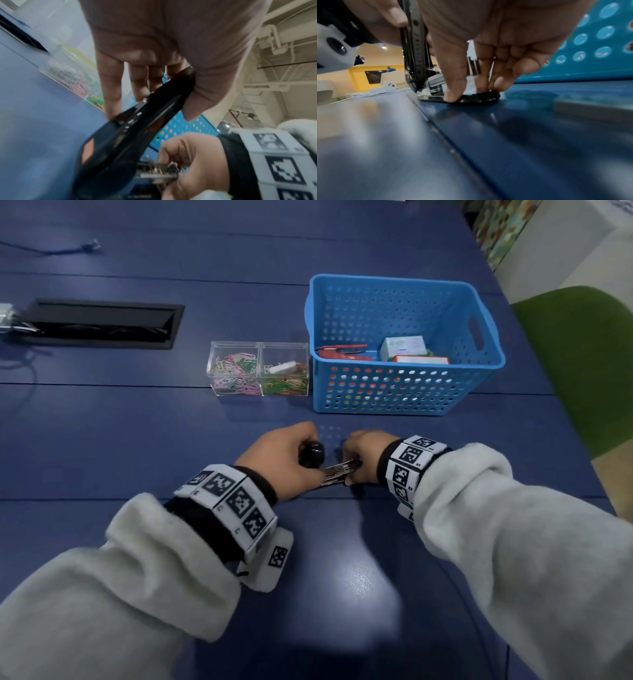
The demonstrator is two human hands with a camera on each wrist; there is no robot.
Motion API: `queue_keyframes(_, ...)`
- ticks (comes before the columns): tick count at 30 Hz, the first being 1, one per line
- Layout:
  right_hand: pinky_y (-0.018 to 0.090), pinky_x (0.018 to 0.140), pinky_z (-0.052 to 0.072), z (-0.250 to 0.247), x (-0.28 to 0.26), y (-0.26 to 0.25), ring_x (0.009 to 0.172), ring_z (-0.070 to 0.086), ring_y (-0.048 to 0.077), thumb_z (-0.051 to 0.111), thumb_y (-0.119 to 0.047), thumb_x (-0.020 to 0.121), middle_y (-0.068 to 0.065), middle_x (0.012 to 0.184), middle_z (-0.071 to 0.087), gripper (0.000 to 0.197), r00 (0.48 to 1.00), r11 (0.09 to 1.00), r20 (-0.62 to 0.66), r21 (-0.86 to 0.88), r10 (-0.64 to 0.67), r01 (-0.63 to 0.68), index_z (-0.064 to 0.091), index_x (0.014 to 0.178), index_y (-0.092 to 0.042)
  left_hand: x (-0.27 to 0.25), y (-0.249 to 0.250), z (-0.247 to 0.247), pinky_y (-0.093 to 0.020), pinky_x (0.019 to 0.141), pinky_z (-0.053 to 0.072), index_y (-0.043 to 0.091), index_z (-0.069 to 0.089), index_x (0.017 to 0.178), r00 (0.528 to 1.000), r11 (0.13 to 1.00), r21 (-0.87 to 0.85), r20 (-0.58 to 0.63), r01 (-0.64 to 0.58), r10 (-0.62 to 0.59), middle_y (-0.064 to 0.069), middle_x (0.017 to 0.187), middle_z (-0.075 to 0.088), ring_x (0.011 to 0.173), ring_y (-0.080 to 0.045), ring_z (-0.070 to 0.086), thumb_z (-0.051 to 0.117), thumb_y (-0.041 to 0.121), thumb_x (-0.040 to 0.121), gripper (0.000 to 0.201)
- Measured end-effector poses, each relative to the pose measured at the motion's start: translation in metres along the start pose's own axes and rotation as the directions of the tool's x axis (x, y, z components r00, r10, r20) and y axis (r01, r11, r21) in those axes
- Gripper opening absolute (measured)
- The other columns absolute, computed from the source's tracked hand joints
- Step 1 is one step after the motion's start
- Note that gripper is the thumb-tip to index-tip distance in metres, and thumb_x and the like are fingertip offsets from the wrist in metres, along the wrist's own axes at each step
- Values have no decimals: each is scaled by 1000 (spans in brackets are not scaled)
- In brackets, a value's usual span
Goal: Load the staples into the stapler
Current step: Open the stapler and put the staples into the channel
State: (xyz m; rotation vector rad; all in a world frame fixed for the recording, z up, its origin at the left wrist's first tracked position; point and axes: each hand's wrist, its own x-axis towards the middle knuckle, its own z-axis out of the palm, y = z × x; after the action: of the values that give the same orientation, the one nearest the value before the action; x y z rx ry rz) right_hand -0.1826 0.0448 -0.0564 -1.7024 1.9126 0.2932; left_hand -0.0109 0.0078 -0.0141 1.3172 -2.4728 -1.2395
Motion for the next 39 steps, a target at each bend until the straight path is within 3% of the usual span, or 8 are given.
queue_keyframes(7, 35, 89, 47, 7, -8, 2, 104, 57, 26, 73, -35, 73, -1, 96, 49, 35, 999, 998, 13, 52, 37, -38, 63, 98, -13, -24, -32, -28, -17, 59, 40, 23, 55, 74, 995, 999, 38, -96, 20, -16, 11, 67, 58, 60, -1, 51, 75, 17, 67, 22)
queue_keyframes(12, 36, 95, 48, 8, -12, 2, 113, 54, 27, 73, -35, 73, 8, 117, 57, 36, 998, 995, 14, 74, 66, -67, 62, 100, -13, -27, -65, -30, -30, 64, 43, 22, 50, 66, 984, 986, 70, -102, 154, -146, 0, 66, 60, 66, -22, 57, 74, 17, 67, 24)
queue_keyframes(17, 35, 89, 46, 9, -13, 0, 104, 55, 26, 71, -35, 75, 8, 113, 57, 35, 997, 995, 1, 59, 76, -76, 62, 100, -12, -15, -76, -22, -37, 70, 47, 19, 49, 68, 965, 937, 238, -1, 255, -263, -5, 77, 61, 78, -28, 57, 68, 20, 68, 18)
queue_keyframes(20, 35, 89, 46, 9, -13, 0, 104, 55, 26, 70, -36, 76, 8, 114, 57, 36, 997, 996, 8, 51, 77, -77, 62, 102, -12, -11, -68, -14, -36, 76, 44, 29, 47, 73, 969, 909, 361, 47, 209, -242, 1, 87, 58, 90, -27, 54, 64, 24, 69, 17)
queue_keyframes(23, 36, 91, 45, 9, -13, -1, 106, 54, 26, 70, -36, 77, 9, 116, 56, 39, 997, 996, 8, 43, 81, -82, 61, 105, -11, -6, -59, -1, -43, 96, 44, 35, 46, 117, 981, 923, 373, 117, 100, -154, 3, 118, 59, 114, -26, 51, 67, 34, 70, 51)
queue_keyframes(25, 35, 92, 45, 10, -14, 0, 107, 54, 26, 69, -35, 77, 8, 116, 56, 39, 997, 996, 1, 48, 79, -79, 60, 107, -12, -2, -51, 7, -44, 101, 42, 40, 39, 127, 978, 934, 355, 180, 32, -102, 4, 125, 54, 118, -24, 49, 66, 37, 73, 60)
queue_keyframes(32, 38, 110, 36, 7, -41, 42, 130, 40, 29, 73, -35, 73, 10, 138, 44, 70, 979, 976, -104, 144, 178, -162, 42, 135, -22, 8, -40, 15, -43, 100, 44, 43, 49, 123, 966, 931, 365, 245, -17, -79, -3, 121, 55, 117, -26, 51, 59, 26, 82, 46)
queue_keyframes(39, 37, 97, 47, 19, -53, 62, 108, 55, 28, 73, -29, 73, 11, 119, 54, 49, 970, 965, -55, 126, 237, -229, 56, 118, -16, 10, -38, 14, -45, 99, 45, 47, 49, 121, 963, 927, 374, 259, -28, -75, -1, 119, 55, 115, -25, 52, 58, 25, 83, 45)
